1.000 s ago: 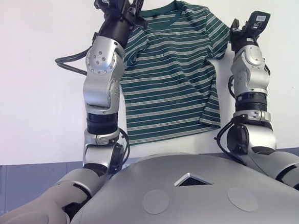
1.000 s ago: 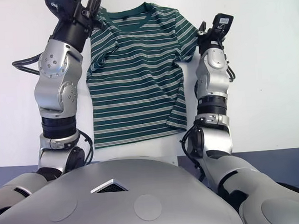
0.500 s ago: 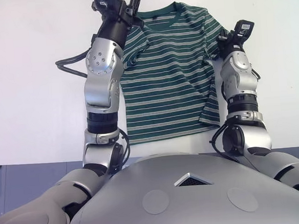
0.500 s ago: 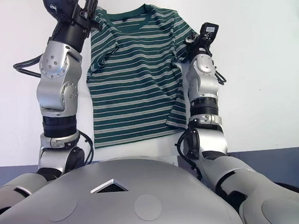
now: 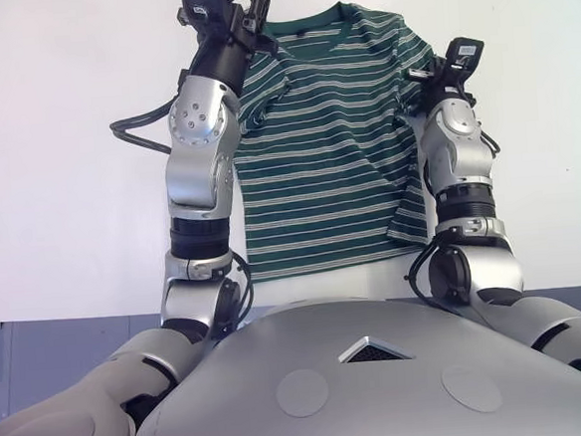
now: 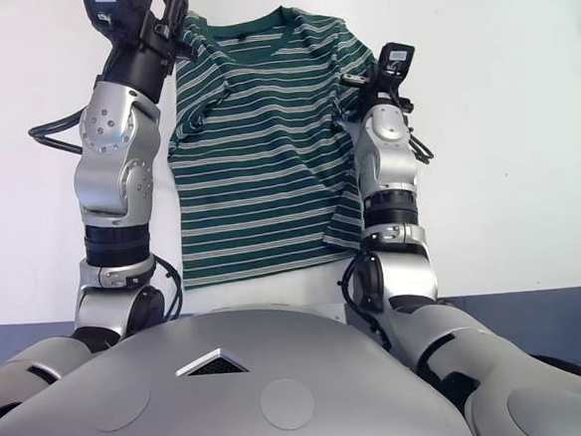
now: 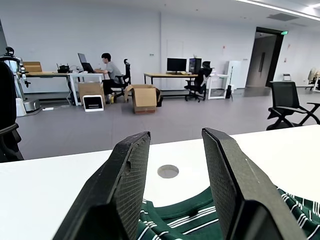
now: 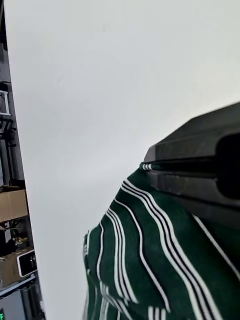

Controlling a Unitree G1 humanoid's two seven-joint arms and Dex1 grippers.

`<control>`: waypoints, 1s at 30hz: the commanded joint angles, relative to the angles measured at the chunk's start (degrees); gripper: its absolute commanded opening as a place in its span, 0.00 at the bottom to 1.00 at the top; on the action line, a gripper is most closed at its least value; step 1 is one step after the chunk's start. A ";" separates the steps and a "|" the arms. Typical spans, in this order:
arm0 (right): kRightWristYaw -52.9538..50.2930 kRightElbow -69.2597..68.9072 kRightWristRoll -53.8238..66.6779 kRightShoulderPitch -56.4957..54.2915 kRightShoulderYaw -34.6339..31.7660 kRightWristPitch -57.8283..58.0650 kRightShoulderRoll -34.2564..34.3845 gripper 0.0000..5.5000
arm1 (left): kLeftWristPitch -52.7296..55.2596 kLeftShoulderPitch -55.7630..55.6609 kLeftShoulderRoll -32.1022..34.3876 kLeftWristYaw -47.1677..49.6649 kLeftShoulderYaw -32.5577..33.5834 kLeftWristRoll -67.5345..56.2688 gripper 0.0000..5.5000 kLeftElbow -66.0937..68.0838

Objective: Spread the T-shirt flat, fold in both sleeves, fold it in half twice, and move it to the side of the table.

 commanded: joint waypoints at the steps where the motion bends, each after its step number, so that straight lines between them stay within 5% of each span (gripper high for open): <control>1: -0.24 -3.76 -8.03 0.78 7.26 4.03 -2.69 0.00 | 0.09 0.40 -0.13 0.30 0.00 0.36 0.35 0.95; 30: 14.99 -15.17 -18.59 -1.63 25.31 12.41 -3.66 0.00 | -1.03 0.75 -0.83 0.61 -0.15 0.52 0.35 2.74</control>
